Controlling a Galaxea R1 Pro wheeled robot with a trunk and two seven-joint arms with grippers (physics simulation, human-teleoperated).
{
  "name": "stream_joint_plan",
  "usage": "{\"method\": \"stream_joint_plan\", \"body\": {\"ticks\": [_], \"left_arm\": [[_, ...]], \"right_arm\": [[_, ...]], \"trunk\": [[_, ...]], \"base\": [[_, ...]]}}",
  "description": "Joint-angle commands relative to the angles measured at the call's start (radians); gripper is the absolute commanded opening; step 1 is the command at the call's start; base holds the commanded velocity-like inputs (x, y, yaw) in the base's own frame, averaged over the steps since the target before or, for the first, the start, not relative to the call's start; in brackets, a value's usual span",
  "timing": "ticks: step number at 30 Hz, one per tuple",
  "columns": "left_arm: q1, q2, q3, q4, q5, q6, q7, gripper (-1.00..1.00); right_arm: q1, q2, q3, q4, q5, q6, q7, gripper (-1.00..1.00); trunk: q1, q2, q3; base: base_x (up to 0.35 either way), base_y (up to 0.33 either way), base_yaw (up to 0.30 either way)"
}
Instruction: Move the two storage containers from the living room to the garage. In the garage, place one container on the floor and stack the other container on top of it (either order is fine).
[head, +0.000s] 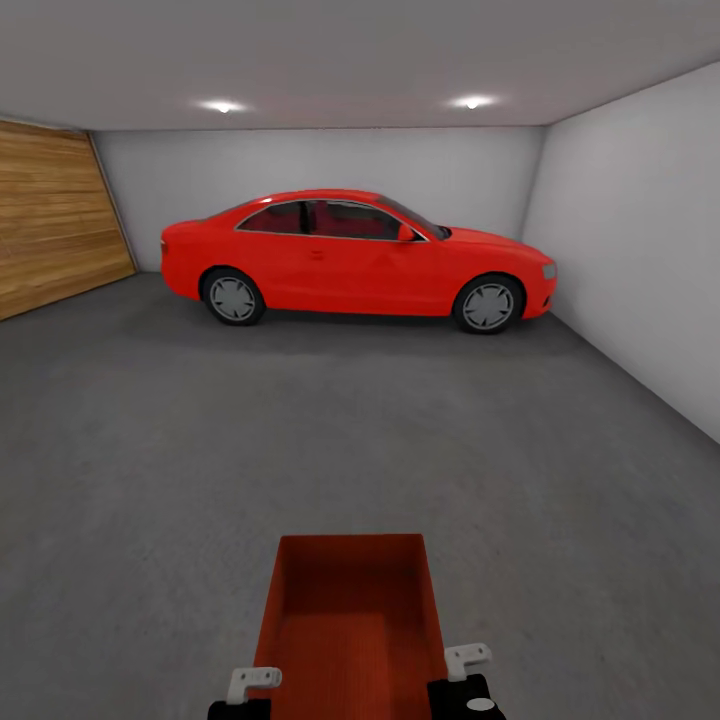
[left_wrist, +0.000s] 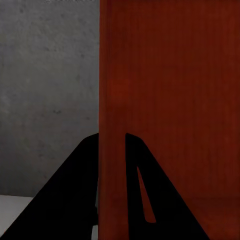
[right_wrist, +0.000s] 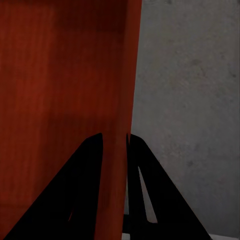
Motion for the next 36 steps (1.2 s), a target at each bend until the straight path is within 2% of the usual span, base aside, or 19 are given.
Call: {"method": "stream_joint_plan", "body": {"ticks": [1, 36], "left_arm": [[-0.002, 0.014, -0.006, -0.002, 0.004, -0.029, 0.007, -1.0], [-0.002, 0.014, -0.006, -0.002, 0.004, -0.029, 0.007, -1.0]], "right_arm": [[0.0, -0.027, 0.012, 0.004, -0.007, 0.004, -0.001, -1.0], [0.0, -0.027, 0.012, 0.004, -0.008, 0.004, -0.001, -1.0]], "trunk": [[0.001, -0.001, -0.002], [0.001, -0.001, -0.002]], "base": [[0.147, 0.0, 0.0], [0.148, 0.0, 0.0]]}}
